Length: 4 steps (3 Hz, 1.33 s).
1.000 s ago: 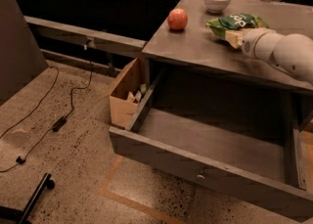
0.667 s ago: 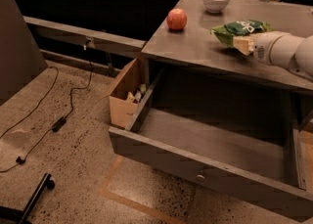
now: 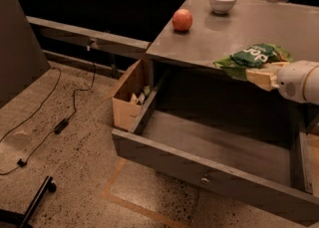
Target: Place green rice chip bag into top drawer
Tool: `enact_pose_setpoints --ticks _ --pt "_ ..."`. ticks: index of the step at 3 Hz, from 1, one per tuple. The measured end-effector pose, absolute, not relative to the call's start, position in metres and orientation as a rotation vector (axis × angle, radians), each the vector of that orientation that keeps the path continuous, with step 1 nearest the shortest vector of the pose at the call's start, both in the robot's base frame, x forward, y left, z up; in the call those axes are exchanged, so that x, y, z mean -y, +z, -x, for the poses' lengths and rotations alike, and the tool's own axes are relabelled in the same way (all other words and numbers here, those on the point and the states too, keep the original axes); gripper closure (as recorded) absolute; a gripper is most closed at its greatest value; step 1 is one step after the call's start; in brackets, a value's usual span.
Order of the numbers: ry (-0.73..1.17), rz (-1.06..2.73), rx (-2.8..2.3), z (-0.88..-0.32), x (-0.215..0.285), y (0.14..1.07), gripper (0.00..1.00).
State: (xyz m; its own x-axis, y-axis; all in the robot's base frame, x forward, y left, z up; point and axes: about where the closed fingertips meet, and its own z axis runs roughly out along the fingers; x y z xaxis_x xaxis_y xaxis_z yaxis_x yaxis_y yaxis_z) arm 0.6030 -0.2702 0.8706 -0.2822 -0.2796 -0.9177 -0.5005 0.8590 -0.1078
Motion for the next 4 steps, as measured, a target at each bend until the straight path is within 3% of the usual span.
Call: enact_pose_setpoints --ticks 2,4 --pt "0.201 0.646 -1.878 -0.58 0.277 0.871 1.0" --pt "0.377 0.873 -1.828 -0.506 0.266 0.85 1.0"
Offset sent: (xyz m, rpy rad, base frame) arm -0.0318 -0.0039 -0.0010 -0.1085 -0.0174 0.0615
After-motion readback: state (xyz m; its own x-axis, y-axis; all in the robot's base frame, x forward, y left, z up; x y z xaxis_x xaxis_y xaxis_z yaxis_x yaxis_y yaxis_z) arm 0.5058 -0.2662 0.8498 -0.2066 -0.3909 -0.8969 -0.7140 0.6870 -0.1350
